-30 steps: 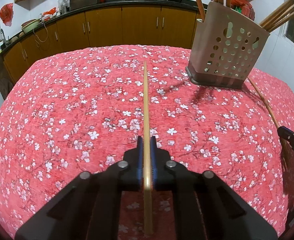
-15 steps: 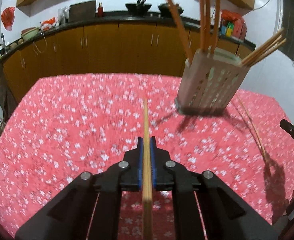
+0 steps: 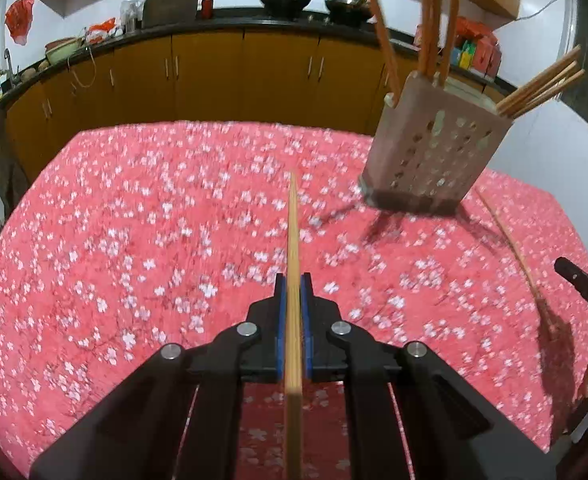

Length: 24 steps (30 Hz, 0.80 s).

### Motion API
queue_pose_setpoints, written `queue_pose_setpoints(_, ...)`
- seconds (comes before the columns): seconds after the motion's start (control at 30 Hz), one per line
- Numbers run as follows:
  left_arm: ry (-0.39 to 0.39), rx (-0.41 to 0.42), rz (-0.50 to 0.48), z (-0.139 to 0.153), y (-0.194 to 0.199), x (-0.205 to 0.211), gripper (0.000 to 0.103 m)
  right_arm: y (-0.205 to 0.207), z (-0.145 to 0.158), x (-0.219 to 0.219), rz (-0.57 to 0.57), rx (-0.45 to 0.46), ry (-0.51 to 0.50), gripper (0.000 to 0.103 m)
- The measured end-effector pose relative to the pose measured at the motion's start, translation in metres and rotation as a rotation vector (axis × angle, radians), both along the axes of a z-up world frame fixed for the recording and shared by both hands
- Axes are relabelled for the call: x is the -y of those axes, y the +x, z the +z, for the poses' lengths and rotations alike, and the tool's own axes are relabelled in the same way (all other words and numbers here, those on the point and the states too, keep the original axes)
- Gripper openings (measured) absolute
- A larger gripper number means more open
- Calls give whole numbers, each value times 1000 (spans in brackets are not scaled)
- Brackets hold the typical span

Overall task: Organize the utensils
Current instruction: 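Lift both held chopsticks upright and carry them over the holder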

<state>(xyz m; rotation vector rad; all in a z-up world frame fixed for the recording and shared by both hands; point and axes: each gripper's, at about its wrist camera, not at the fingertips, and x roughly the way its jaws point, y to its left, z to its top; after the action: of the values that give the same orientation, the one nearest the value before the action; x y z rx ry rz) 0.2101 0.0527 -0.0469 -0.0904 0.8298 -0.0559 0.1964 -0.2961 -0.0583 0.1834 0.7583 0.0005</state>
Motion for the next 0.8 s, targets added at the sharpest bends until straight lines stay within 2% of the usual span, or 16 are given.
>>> queue_pose_setpoints(0.03,-3,-12,3,-5,1,-1,8,2,-4,3,-4,-18,7,33)
queue_pose_setpoints(0.23,-13,-65,17,-27,5,0,8,6,-25,3,22,-99,1,33)
queue_pose_setpoints(0.37,-9,-71,11,-32,3,2,16,5,-33,-2,38,-119,-9,28)
queue_pose_setpoints(0.43,-3,-66,8,-32,1,2,26,4,-34,-5,44,-113,-32,27)
queue_pose_setpoints(0.7,37,-56,-16,-33,-5,7,27,1,-35,-9,53,-104,-66,24)
queue_pose_setpoints(0.8,63,-51,-22,-34,-7,9,24,-1,-36,-9,52,-100,-78,11)
